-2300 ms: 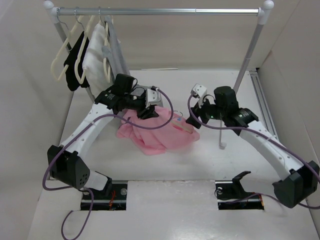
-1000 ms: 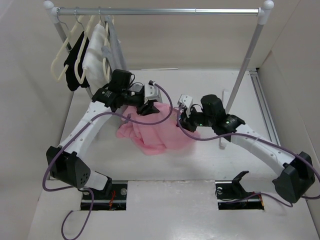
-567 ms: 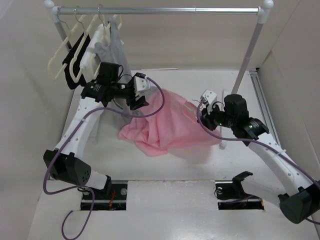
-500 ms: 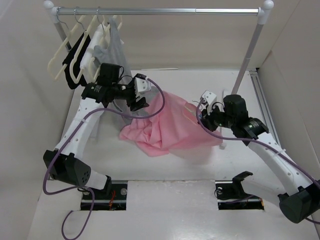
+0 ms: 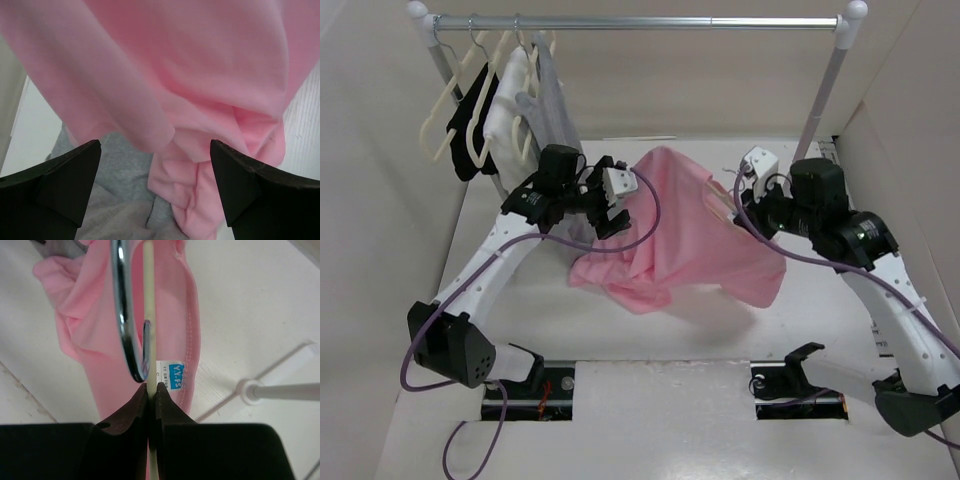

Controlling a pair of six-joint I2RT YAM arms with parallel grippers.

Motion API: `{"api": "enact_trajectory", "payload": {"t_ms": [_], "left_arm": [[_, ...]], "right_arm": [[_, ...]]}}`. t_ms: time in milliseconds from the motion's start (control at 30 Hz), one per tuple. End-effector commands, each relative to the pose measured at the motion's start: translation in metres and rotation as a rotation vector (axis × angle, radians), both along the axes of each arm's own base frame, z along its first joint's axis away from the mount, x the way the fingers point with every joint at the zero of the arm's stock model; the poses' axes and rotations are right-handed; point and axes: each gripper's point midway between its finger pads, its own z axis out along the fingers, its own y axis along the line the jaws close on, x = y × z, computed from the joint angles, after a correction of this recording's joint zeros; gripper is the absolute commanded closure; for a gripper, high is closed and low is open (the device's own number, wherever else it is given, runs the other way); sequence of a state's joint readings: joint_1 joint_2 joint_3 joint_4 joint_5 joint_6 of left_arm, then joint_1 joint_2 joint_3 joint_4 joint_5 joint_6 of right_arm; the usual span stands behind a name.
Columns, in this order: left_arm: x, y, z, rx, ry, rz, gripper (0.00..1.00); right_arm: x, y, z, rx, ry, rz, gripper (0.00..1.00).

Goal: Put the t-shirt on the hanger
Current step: Place tshirt on hanger

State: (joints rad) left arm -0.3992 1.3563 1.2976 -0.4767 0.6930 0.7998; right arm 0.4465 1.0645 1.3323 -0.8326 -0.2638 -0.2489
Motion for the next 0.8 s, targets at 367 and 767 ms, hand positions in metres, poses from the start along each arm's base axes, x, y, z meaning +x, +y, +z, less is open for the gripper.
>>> {"api": "enact_trajectory", "payload": {"t_ms": [367, 767], "left_arm": [[-0.038, -0.047, 0.057, -0.124, -0.169, -0.052, 0.08], [-0.039, -0.098, 0.137, -0.377, -0.258, -0.050, 0.00]], "right_arm": [[0.014, -0.035, 0.168, 0.080, -0.219, -0.316, 1.00], [0.026, -0.030, 0.194, 0.182, -0.292, -0.385, 1.00]]}}
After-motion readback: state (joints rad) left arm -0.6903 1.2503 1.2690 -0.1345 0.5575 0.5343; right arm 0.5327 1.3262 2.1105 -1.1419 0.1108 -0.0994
